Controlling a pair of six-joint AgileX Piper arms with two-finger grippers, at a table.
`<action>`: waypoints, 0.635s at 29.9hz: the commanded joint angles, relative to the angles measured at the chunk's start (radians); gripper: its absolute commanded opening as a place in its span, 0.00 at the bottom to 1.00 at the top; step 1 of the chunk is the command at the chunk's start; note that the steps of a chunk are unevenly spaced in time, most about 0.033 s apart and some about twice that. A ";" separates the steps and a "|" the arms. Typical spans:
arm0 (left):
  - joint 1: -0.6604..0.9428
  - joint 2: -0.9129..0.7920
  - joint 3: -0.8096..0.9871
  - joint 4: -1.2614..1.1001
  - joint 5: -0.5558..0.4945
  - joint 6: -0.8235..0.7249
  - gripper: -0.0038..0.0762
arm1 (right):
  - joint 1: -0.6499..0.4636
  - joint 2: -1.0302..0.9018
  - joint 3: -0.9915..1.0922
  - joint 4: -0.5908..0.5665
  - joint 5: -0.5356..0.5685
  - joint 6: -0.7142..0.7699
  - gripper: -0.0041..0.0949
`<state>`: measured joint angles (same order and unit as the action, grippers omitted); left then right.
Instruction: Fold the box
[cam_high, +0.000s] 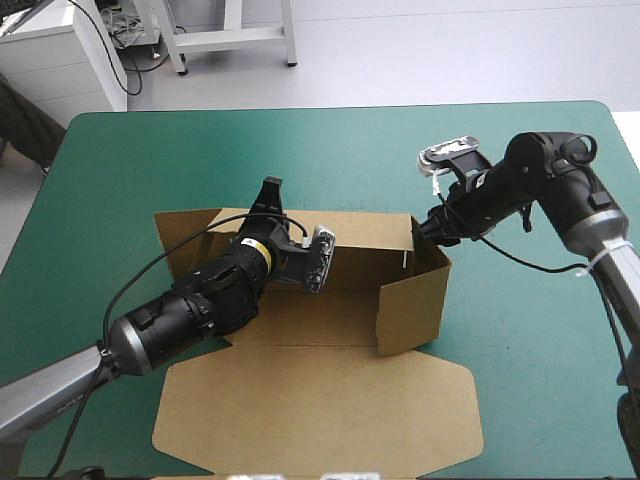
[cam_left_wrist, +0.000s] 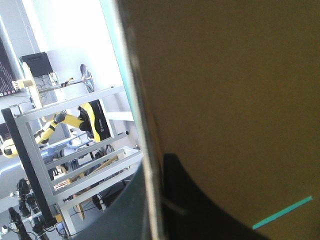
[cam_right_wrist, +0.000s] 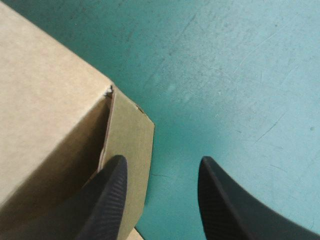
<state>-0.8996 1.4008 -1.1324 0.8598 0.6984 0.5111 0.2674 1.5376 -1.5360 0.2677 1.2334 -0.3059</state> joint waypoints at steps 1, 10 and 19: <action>-0.012 -0.013 -0.013 -0.029 -0.010 0.006 0.04 | 0.004 -0.087 -0.002 0.030 0.020 -0.012 0.46; -0.012 -0.013 -0.013 -0.029 -0.010 0.006 0.04 | 0.006 -0.233 0.231 0.110 -0.098 -0.060 0.46; -0.012 -0.013 -0.012 -0.045 -0.005 0.006 0.04 | 0.032 -0.329 0.439 0.182 -0.208 -0.101 0.43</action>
<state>-0.8996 1.4019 -1.1324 0.8611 0.6984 0.5103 0.2788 1.2646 -1.1179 0.3854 1.0966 -0.3854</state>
